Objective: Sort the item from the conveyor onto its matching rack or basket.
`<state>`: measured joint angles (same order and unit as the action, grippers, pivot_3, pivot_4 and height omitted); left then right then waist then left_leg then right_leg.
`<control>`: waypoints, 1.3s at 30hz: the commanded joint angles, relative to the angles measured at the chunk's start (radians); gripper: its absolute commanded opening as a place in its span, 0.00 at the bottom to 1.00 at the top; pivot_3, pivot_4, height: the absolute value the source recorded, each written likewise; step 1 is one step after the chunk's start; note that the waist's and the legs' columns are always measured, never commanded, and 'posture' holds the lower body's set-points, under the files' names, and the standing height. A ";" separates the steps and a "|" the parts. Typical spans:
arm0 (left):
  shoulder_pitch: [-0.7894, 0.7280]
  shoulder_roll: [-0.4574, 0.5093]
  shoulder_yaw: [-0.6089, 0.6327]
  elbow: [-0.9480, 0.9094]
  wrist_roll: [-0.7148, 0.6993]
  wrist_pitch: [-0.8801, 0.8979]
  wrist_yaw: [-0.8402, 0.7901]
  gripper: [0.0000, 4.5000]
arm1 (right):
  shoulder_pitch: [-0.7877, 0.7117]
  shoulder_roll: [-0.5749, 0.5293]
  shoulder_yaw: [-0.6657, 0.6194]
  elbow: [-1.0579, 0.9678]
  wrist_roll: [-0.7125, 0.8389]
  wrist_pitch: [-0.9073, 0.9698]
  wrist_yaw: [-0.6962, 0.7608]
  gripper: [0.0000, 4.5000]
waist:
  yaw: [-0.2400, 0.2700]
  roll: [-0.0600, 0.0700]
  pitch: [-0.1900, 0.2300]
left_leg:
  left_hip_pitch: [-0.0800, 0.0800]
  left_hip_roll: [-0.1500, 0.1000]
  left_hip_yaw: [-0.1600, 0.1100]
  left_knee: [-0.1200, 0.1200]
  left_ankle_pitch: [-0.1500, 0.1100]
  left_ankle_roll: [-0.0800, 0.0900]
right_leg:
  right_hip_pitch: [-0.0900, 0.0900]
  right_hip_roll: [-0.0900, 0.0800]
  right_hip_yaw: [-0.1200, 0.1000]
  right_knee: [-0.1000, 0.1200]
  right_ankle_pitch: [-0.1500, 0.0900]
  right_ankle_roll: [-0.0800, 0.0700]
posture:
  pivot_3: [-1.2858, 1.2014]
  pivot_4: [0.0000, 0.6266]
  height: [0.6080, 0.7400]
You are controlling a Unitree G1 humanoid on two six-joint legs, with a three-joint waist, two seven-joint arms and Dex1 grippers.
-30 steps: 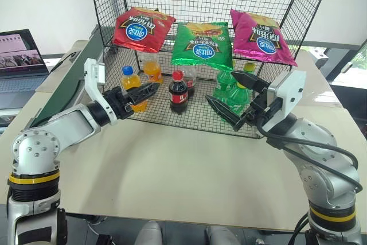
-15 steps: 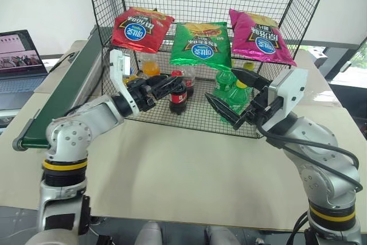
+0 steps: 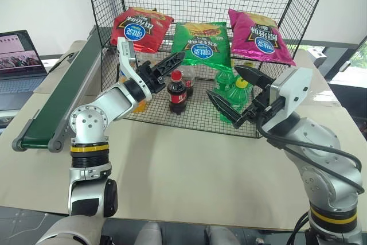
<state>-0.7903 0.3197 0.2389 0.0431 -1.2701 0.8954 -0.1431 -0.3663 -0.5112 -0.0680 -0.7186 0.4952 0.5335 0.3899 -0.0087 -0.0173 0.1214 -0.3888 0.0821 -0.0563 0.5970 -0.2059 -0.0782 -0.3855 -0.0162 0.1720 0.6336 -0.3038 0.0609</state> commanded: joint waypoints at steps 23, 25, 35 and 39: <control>-0.200 -0.116 0.142 0.211 0.152 -0.103 0.002 0.01 | -0.001 -0.010 -0.036 -0.059 0.005 0.017 -0.036 1.00 | -0.003 0.000 0.000 | 0.000 0.000 0.000 0.000 0.000 0.000 | 0.001 0.000 0.000 0.000 0.000 0.000 | 0.52 0.24 1.00; -0.198 -0.117 0.141 0.199 0.155 -0.086 -0.003 0.01 | -0.004 -0.008 -0.032 -0.056 0.004 0.014 -0.034 1.00 | -0.001 0.000 0.000 | 0.000 0.000 0.000 0.000 0.000 0.000 | 0.001 0.000 0.000 0.000 0.000 0.000 | 0.52 0.24 1.00; -0.144 -0.100 0.121 0.117 0.165 -0.041 -0.029 0.47 | -0.012 -0.005 -0.025 -0.040 0.003 0.007 -0.024 1.00 | -0.003 0.000 0.000 | 0.000 0.000 0.000 0.000 0.000 0.000 | 0.001 0.000 0.000 0.000 0.000 0.000 | 0.52 0.24 1.00; -0.111 -0.074 0.126 0.080 0.169 -0.020 -0.016 0.86 | -0.009 -0.006 -0.029 -0.028 0.004 0.001 -0.013 1.00 | -0.004 0.000 0.000 | 0.000 0.000 0.000 0.000 0.000 0.000 | 0.001 0.000 0.000 0.000 0.000 0.000 | 0.52 0.24 1.00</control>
<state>-0.9010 0.2313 0.3543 0.1711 -1.0980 0.8615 -0.1579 -0.3646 -0.5183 -0.0759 -0.7332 0.4944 0.5564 0.3711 -0.0123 -0.0172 0.1214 -0.3884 0.0819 -0.0564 0.5973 -0.2058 -0.0781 -0.3849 -0.0162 0.1720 0.6341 -0.3038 0.0611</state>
